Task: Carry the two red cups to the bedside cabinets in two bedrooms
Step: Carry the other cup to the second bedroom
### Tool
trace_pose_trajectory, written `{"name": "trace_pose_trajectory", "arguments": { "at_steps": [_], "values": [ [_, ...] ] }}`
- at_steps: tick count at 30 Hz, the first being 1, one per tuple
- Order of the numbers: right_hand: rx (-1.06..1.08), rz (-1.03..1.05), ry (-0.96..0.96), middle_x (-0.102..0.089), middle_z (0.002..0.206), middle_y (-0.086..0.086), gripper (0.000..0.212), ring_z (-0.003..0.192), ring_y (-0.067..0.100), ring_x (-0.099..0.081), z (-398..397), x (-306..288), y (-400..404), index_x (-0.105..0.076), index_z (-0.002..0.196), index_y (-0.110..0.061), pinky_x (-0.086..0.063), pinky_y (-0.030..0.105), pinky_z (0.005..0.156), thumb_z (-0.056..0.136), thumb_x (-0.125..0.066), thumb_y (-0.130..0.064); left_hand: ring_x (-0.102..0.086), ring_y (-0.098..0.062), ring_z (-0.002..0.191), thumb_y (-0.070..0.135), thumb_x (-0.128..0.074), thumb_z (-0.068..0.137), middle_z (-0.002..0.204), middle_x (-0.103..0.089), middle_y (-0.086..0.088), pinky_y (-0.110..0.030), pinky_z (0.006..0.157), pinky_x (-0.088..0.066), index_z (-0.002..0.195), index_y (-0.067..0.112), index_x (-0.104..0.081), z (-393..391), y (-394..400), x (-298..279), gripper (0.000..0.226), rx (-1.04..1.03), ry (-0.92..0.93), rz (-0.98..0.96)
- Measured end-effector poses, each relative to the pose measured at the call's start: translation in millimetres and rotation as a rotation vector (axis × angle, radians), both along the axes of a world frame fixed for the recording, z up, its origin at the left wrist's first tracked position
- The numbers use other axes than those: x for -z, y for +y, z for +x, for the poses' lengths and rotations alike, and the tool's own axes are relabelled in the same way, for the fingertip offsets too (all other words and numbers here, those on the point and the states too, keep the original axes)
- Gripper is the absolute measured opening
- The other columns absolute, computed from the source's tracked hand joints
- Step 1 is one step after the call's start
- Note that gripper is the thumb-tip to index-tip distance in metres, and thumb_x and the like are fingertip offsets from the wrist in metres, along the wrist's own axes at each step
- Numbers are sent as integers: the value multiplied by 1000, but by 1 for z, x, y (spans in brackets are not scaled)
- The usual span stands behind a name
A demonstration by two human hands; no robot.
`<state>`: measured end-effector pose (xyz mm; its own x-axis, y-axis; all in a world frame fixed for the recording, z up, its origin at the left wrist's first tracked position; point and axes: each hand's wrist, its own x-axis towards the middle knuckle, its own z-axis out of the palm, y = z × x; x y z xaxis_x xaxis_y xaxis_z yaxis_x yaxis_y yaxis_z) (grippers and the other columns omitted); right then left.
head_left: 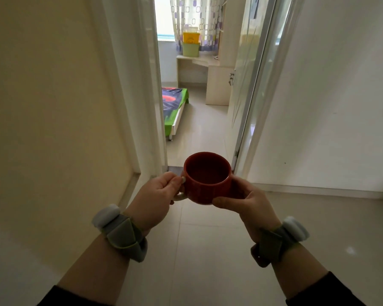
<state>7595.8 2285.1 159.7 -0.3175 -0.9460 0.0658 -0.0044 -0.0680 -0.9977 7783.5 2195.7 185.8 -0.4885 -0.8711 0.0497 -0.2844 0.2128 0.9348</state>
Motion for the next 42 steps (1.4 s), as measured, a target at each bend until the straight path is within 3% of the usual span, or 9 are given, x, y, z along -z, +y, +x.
{"name": "trace_pose_trajectory", "arguments": {
  "at_steps": [6,14,22,27,31,36,42],
  "values": [
    [-31,16,4,-72,108,-2,67,99,13,-68,-53,5,-79,-60,118,-22,-56,23,76,54,-81,-21,-58,1,63,29,-38,97,75,-63,7,-8,54,-41,83,19,-59,-48,-74,4,28,-28,-9,5],
    [-2,0,3,-73,104,-8,57,97,11,-68,-115,12,-211,-61,111,-26,-55,20,72,58,-79,-15,-57,-9,69,29,-39,97,74,-62,3,-18,62,-42,79,20,-59,-113,-211,8,27,19,-8,7],
    [82,10,18,-73,103,-8,59,97,12,-68,-179,8,-334,-62,111,-28,-57,28,80,55,-81,-23,-63,2,65,30,-40,96,69,-67,13,-16,59,-43,82,21,-61,-186,-346,2,26,85,-22,47],
    [101,21,40,-72,109,-4,71,104,18,-66,-231,10,-401,-60,120,-23,-56,38,88,53,-82,-30,-59,-11,71,29,-41,96,78,-65,-1,-25,64,-45,84,16,-62,-238,-415,5,27,77,-28,62],
    [76,25,73,-72,108,-7,68,102,15,-66,-286,16,-463,-60,119,-26,-56,32,85,55,-82,-32,-62,0,63,27,-42,96,77,-66,-1,-21,62,-47,85,13,-62,-289,-474,13,27,55,-15,63],
    [6,28,52,-72,106,-10,61,99,10,-67,-359,10,-546,-61,112,-31,-56,22,75,56,-82,-26,-59,-10,69,26,-43,96,79,-65,-7,-23,62,-46,84,11,-62,-355,-547,14,28,-5,20,75],
    [-46,21,50,-72,105,-11,59,98,7,-67,-421,4,-633,-61,111,-30,-56,23,78,56,-81,-21,-61,-3,63,26,-43,95,77,-66,-7,-25,60,-47,81,12,-61,-413,-628,11,27,-43,9,20]
  ]
}}
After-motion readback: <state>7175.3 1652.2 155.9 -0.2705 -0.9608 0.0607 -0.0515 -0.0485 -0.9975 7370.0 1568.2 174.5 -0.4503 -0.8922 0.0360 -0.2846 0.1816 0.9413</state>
